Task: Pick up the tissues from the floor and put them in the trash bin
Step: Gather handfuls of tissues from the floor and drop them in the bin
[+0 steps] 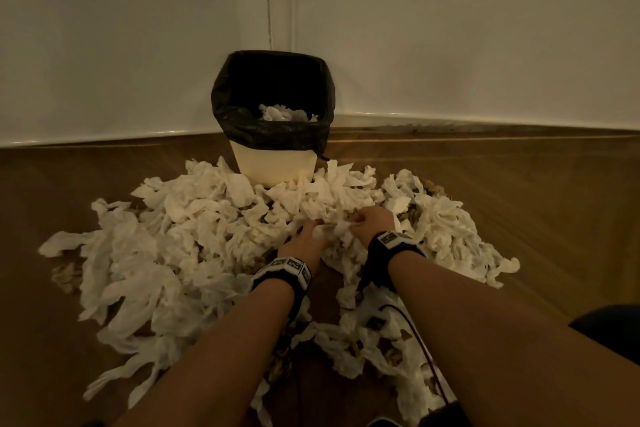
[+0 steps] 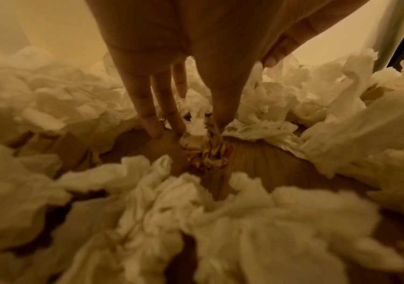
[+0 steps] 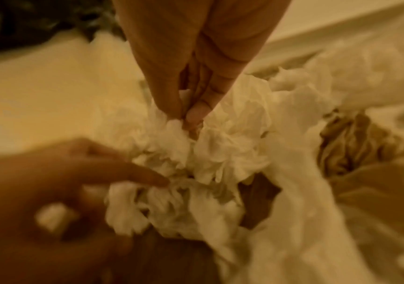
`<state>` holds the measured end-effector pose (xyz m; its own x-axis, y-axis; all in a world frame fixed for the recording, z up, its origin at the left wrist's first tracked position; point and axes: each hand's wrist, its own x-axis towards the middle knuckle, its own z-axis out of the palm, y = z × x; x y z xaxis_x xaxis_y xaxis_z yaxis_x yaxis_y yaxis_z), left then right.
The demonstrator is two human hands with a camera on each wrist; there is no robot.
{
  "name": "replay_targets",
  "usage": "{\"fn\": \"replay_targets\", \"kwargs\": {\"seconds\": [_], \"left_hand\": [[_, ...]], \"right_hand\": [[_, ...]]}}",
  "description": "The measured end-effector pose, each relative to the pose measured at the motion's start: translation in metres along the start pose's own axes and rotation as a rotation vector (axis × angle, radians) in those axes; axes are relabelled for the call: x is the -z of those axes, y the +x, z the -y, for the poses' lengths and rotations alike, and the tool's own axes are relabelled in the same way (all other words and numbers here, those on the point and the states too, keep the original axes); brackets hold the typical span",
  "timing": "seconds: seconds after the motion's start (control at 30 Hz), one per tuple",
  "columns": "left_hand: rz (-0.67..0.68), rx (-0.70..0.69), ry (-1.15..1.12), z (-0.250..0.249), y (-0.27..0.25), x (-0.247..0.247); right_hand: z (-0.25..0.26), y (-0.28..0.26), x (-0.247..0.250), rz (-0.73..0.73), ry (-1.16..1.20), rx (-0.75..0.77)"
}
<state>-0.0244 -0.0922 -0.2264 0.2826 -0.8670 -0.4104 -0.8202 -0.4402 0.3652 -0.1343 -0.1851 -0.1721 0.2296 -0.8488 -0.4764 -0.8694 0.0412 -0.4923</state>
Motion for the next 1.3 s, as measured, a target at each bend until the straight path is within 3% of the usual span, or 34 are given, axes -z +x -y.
{"fn": "replay_targets", "kwargs": {"seconds": [0.1,0.23,0.3,0.4,0.43,0.5,0.67,0.83,0.97,1.03,1.13,1.3], "left_hand": [[0.072,-0.072,0.114,0.001,0.006,-0.005],[0.173,-0.091,0.209,0.006,0.008,-0.002],[0.154,-0.125,0.223,0.007,0.010,0.001],[0.105,-0.138,0.192,0.011,0.013,0.006],[0.080,-0.122,0.138,0.013,0.016,0.006],[0.019,-0.060,-0.032,0.016,0.017,0.008],[-0.040,0.010,-0.328,0.012,0.015,0.016],[-0.052,0.043,-0.527,0.014,0.012,0.024],[-0.074,0.035,-0.690,0.019,0.009,0.032],[-0.085,0.035,-0.817,0.020,0.007,0.036],[-0.073,0.078,-1.043,0.019,0.003,0.043],[-0.102,0.258,-1.242,0.009,-0.013,0.071]], "right_hand": [[-0.006,0.004,0.001,-0.081,0.309,-0.074],[0.006,0.004,0.003,-0.010,0.894,-0.257],[0.007,0.006,0.007,-0.054,1.067,-0.358],[0.001,0.014,0.003,0.061,1.253,-0.433],[0.003,0.009,0.005,0.141,1.295,-0.396],[-0.005,0.010,0.000,0.163,1.407,-0.424],[-0.002,0.005,0.001,0.134,1.182,-0.341],[0.003,0.002,0.012,0.299,1.453,-0.396],[0.006,-0.009,0.020,0.435,1.554,-0.326],[0.012,-0.017,0.026,0.420,1.563,-0.308],[0.024,-0.028,0.033,0.330,1.543,-0.151],[0.041,-0.047,0.049,0.334,1.508,-0.047]]}}
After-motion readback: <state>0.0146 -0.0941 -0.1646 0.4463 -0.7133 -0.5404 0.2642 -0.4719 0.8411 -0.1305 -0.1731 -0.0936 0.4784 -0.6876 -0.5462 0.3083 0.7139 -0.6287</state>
